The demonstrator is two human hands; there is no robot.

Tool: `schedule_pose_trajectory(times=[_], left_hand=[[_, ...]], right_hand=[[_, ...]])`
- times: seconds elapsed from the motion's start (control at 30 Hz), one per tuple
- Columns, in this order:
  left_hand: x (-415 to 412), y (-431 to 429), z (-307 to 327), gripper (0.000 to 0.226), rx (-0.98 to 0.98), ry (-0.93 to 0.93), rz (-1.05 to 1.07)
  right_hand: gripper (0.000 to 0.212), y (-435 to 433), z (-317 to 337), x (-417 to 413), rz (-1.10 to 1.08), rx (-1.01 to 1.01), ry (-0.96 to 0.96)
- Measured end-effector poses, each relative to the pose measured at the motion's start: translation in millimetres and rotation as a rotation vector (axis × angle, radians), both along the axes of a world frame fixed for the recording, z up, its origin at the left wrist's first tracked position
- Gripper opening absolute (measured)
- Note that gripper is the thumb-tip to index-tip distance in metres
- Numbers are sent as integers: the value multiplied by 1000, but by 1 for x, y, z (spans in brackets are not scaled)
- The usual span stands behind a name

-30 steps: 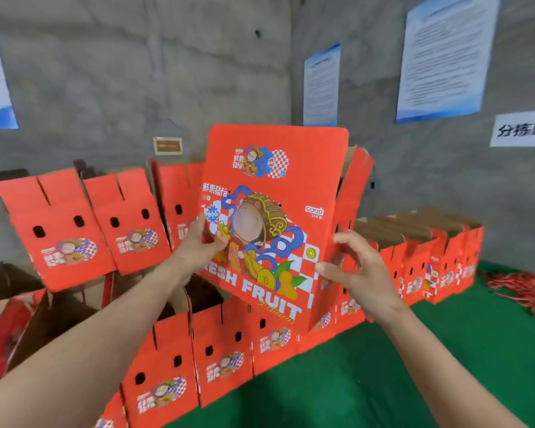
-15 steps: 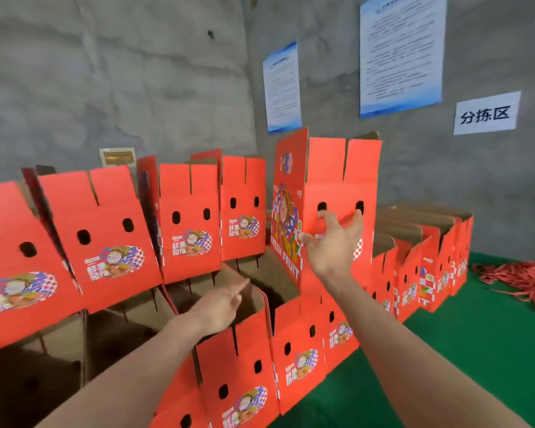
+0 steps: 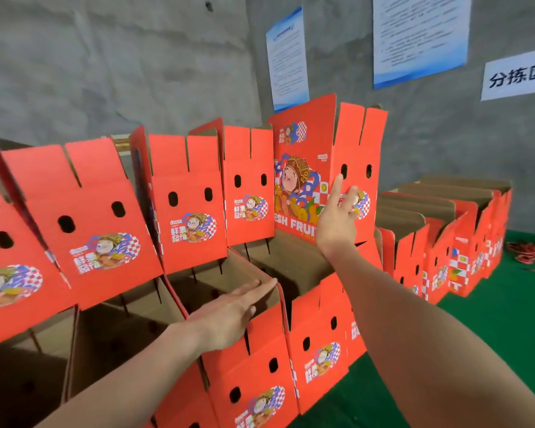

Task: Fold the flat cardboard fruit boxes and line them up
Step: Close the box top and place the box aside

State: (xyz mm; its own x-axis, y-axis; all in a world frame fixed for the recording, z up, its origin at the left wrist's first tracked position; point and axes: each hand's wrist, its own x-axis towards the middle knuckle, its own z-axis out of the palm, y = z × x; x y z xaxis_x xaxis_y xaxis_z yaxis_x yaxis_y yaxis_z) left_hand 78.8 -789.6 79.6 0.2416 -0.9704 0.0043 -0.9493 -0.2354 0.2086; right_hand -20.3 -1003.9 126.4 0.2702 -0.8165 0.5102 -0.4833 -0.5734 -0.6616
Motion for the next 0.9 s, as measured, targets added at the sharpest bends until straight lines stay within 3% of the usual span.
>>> schedule_pose_trajectory(times=[0.1,0.3,0.47,0.6,0.73,0.83,0.9], left_hand=[[-1,-1,-2,63,-8,-2,24],[-3,3,-2,81,-30,-19,59],[-21,5,-2,104,1,-363,187],[-37,15,3,92,17,-383,266],[-48,54,31,72,-57,-348,277],[-61,121,57,58,-299,-253,311],[-72,183,71,43,-561,-149,351]], right_hand=[[112,-2,-13,1,9,-147,98],[86,11,-15,-4,60,87,239],[72,34,-18,-18,153,154,247],[57,57,-14,-32,198,128,231],[30,100,9,-47,211,-91,24],[15,149,30,-53,282,-208,-146],[12,193,43,-53,359,-221,-279]])
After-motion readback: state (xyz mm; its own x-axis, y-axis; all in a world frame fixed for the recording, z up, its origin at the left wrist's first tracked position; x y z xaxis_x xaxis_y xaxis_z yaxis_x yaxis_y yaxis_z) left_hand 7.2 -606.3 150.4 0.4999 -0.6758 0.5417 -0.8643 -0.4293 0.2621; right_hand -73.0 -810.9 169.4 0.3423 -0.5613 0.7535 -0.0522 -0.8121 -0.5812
